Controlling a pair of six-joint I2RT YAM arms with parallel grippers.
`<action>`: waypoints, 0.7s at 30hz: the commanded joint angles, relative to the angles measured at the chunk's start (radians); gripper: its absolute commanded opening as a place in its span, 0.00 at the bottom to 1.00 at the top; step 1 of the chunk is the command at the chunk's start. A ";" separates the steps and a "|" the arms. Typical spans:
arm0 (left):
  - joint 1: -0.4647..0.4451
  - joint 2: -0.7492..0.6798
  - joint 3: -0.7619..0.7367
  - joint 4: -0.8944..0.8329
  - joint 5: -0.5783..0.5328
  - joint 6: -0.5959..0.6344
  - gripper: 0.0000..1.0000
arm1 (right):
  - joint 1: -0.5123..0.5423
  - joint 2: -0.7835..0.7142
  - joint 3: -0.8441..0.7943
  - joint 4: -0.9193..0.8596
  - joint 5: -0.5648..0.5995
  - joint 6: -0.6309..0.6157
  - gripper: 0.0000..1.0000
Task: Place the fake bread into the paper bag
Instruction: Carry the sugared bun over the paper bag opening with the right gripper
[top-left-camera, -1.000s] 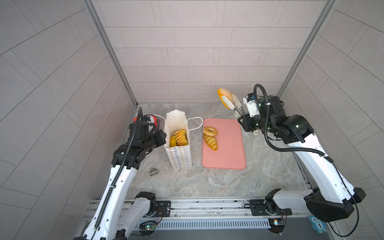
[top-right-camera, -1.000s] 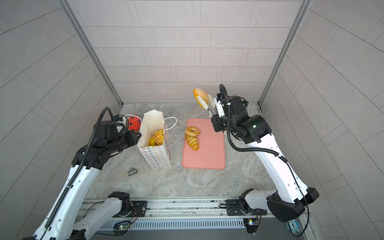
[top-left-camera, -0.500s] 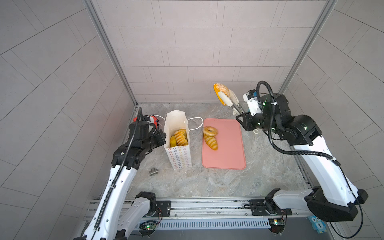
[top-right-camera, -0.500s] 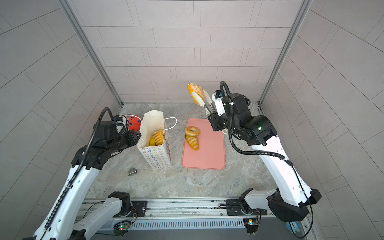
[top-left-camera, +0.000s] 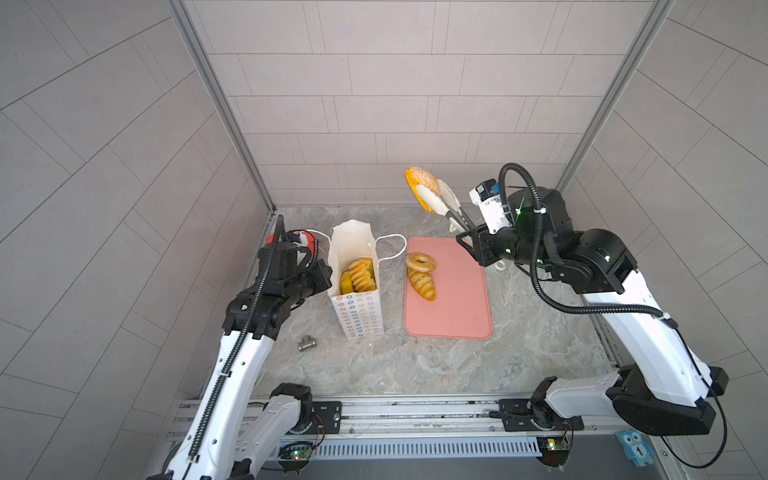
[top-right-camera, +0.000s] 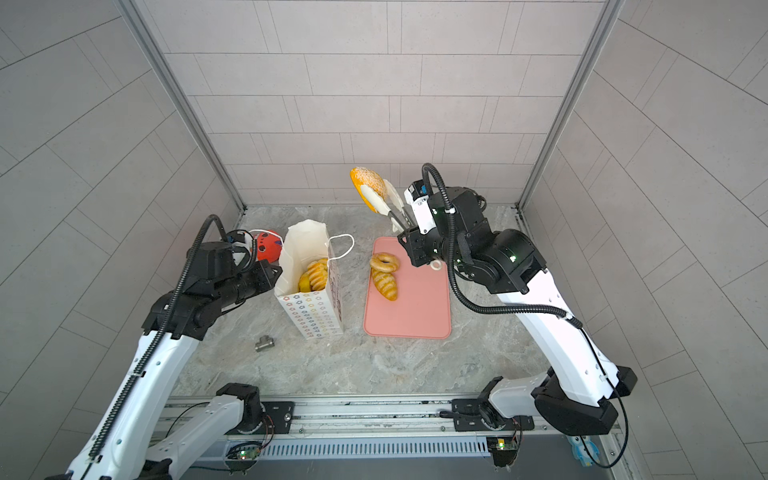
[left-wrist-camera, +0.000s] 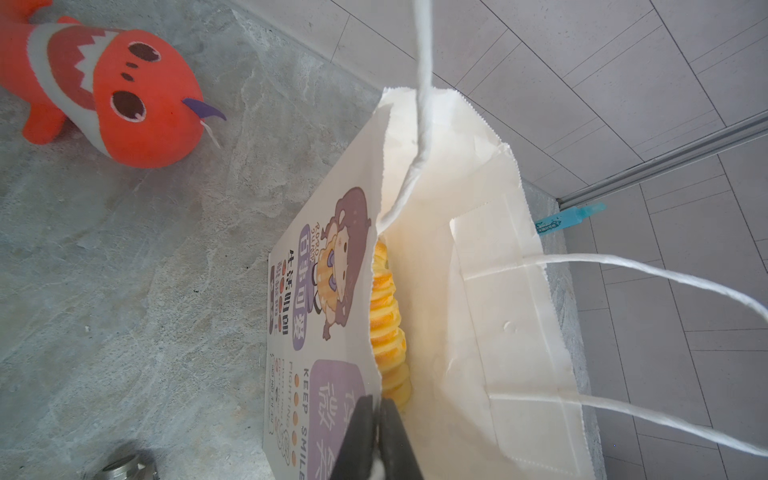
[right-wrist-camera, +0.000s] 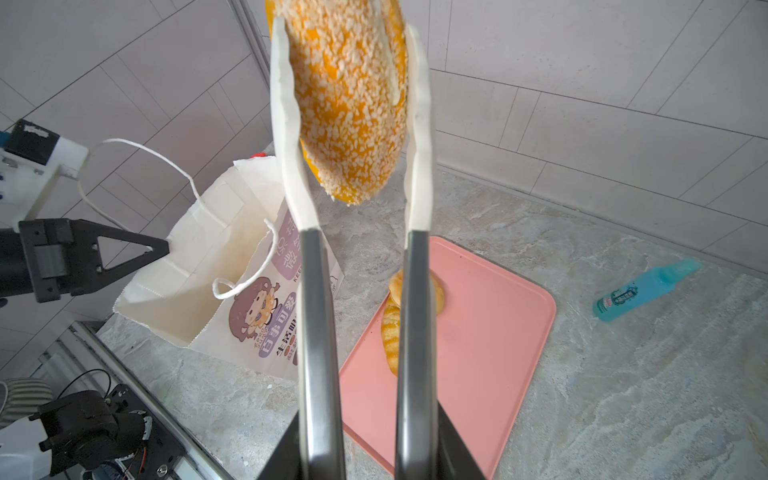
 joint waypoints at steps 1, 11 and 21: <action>-0.001 -0.021 0.006 -0.002 -0.008 -0.003 0.09 | 0.045 0.009 0.041 0.032 0.033 0.012 0.37; 0.000 -0.024 0.004 -0.004 -0.007 -0.002 0.09 | 0.177 0.082 0.099 0.037 0.079 0.015 0.36; 0.000 -0.025 0.003 -0.003 -0.007 -0.002 0.09 | 0.245 0.145 0.143 0.035 0.093 0.020 0.37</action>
